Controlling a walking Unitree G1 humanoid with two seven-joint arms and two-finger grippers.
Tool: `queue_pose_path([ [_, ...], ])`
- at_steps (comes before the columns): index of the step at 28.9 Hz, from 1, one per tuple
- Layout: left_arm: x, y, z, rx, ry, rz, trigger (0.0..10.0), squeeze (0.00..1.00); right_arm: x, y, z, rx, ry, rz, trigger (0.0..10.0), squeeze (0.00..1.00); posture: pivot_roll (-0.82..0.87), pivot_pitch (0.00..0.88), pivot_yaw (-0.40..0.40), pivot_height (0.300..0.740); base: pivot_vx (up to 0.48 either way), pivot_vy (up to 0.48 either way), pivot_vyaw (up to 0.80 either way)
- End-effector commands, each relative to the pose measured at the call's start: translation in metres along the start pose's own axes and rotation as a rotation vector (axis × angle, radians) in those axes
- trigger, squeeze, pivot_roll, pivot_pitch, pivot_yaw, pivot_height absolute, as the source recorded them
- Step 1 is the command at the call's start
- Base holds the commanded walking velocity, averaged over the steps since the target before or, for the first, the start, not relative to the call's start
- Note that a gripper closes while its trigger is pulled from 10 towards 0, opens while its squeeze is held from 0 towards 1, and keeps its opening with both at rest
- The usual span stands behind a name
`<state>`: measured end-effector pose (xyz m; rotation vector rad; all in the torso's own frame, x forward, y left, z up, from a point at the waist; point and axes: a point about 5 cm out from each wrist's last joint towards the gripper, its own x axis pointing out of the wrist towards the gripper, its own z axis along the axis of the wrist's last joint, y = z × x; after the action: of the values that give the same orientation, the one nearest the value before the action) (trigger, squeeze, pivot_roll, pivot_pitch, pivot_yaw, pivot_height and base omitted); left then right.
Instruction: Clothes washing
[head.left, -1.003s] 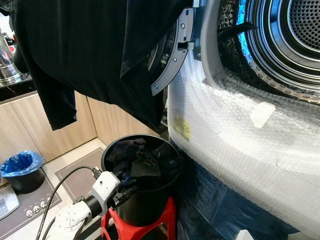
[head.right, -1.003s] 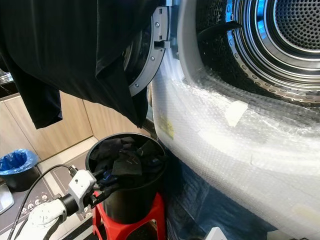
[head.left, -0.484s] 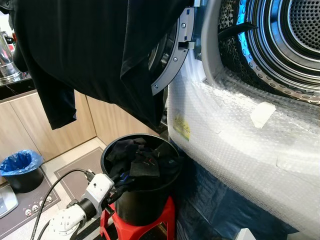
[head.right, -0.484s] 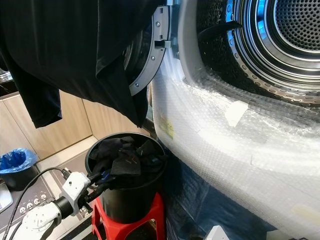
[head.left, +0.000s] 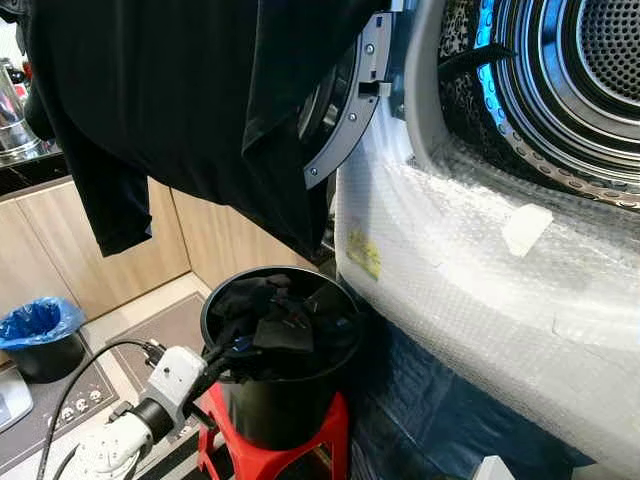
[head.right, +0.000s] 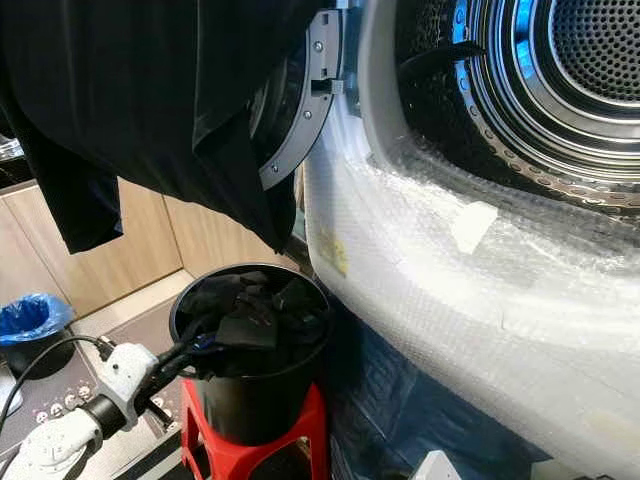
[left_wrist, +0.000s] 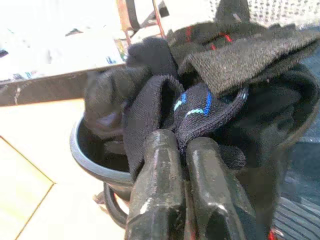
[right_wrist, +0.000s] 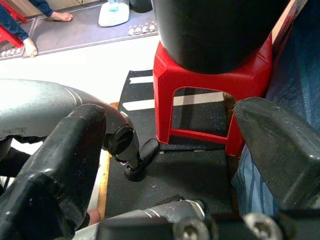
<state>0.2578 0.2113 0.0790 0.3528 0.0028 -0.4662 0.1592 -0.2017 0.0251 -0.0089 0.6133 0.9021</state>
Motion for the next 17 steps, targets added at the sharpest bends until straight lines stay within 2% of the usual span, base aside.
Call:
queue_pose_path([
  [1, -0.005, 0.005, 0.0, 0.007, 0.008, 0.031, 0.0, 0.0, -0.001, -0.001, 0.005, -0.017, -0.009, 0.003, 10.0, 0.0, -0.09, 0.022, -0.047, 0.74, 0.0, 0.0, 0.0],
  [12, -0.007, 0.009, 0.005, 0.016, -0.005, 0.063, 0.0, 0.0, -0.001, -0.003, 0.007, -0.023, -0.005, 0.012, 10.0, 0.0, -0.09, 0.019, -0.053, 0.74, 0.0, 0.0, 0.0],
  [13, -0.007, 0.011, 0.008, 0.032, -0.013, 0.075, 2.0, 0.0, -0.001, -0.003, 0.007, -0.023, -0.004, 0.012, 10.0, 0.0, -0.09, 0.016, -0.053, 0.74, 0.0, 0.0, 0.0],
  [14, -0.007, 0.012, 0.009, 0.044, -0.017, 0.081, 2.0, 0.0, -0.001, -0.003, 0.007, -0.024, -0.005, 0.013, 10.0, 0.0, -0.09, 0.016, -0.053, 0.74, 0.0, 0.0, 0.0],
  [15, -0.007, 0.014, 0.01, 0.055, -0.017, 0.097, 5.5, 0.0, 0.0, -0.003, 0.007, -0.024, -0.005, 0.013, 10.0, 0.0, -0.09, 0.015, -0.055, 0.74, 0.0, 0.0, 0.0],
  [16, -0.006, 0.017, 0.012, 0.072, -0.022, 0.119, 10.0, 0.0, 0.0, -0.003, 0.007, -0.024, -0.006, 0.013, 10.0, 0.0, -0.09, 0.014, -0.055, 0.74, 0.0, 0.0, 0.0],
  [17, -0.007, 0.022, 0.015, 0.09, -0.035, 0.153, 10.0, 0.0, 0.0, -0.003, 0.007, -0.023, -0.007, 0.014, 10.0, 0.0, -0.09, 0.012, -0.056, 0.74, 0.0, 0.0, 0.0],
])
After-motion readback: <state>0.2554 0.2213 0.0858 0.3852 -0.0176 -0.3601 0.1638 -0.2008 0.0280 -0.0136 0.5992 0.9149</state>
